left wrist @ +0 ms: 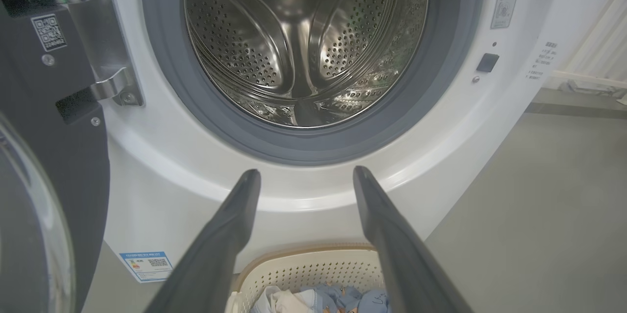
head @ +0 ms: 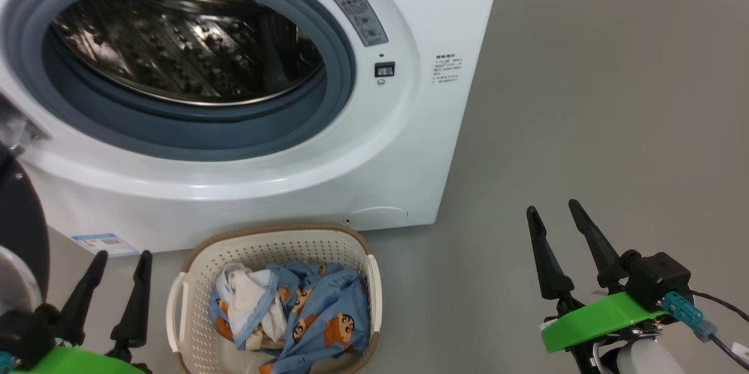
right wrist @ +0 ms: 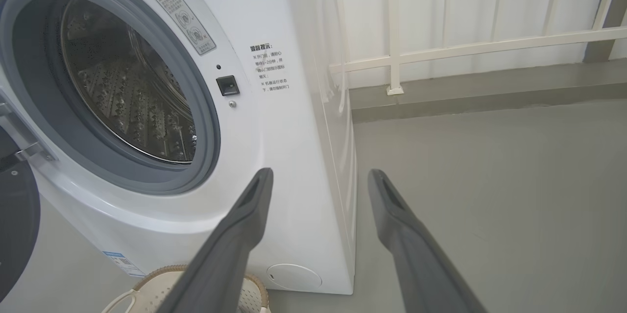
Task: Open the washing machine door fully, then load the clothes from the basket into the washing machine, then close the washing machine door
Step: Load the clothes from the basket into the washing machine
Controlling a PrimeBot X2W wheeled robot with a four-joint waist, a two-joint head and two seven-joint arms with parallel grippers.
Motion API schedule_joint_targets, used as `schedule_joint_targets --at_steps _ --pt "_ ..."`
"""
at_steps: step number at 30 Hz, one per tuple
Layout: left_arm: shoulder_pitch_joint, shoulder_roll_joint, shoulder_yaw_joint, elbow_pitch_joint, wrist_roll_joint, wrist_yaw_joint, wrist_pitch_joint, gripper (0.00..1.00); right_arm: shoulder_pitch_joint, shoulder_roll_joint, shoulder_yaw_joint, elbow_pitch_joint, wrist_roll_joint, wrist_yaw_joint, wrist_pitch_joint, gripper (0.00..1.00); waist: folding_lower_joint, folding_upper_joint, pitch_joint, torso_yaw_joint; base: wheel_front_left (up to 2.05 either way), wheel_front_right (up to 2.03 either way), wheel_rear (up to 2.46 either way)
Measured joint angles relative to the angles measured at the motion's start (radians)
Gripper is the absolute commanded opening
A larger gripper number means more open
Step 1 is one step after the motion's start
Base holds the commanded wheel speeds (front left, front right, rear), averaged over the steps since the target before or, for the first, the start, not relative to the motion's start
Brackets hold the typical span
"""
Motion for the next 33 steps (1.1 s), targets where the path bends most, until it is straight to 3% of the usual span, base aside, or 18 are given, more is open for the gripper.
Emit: schedule_joint_targets --at_steps 9,33 --pt "-0.042 0.052 -0.100 0.035 -0.056 0.000 0.000 1.00 -0.001 0.000 0.001 -0.039 -0.002 0.000 0.000 1.00 0.0000 0.0000 0.072 -0.024 0.00 0.00 0.00" --pt "-0.287 0.195 -0.502 0.167 -0.238 -0.001 0.000 1.00 -0.068 0.000 0.057 -0.148 0.002 0.000 -0.002 1.00 0.0000 0.0000 0.330 -0.080 0.00 0.00 0.00"
